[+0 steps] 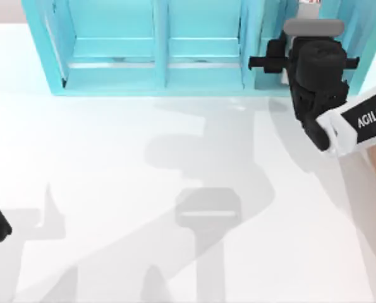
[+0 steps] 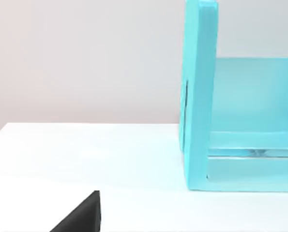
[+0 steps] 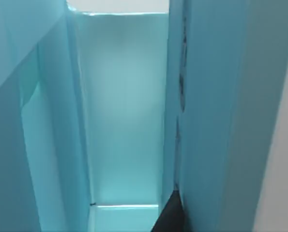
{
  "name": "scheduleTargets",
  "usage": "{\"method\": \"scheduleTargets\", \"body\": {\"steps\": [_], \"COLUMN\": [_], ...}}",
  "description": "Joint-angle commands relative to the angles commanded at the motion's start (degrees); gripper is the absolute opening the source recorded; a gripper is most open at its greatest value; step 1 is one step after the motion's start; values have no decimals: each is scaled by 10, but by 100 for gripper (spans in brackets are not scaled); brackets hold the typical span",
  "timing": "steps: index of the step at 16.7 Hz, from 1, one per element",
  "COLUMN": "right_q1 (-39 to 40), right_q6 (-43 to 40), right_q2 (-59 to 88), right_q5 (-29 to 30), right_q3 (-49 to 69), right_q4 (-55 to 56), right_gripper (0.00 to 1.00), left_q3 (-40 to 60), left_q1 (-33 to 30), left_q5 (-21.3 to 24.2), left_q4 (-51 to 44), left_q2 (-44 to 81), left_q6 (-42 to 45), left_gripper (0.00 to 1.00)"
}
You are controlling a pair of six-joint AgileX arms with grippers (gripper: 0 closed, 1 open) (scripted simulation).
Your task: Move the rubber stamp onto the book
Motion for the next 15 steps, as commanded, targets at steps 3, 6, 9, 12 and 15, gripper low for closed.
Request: {"method": "scheduleTargets", "body": {"steps": [3,6,9,12,15], "right_q1": [15,40,71,104,133], "right_q6": [0,1,5,11,19], "right_q2": [-57,-167,-307,-446,-549], "right_q5": [15,40,70,101,126], "right_q3": [-25,-73,-130,-185,-229], "right_q4": [-36,-102,-182,-260,-324], "right_gripper": [0,0,0,0,0], "left_q3": [0,0,0,0,0], "left_q1": [0,0,0,0,0], "left_q5": [0,0,0,0,0], "left_q4": [0,0,0,0,0], "left_q2": [0,0,0,0,0], "left_q6": [0,0,0,0,0], "left_gripper": [100,100,100,100,100]}}
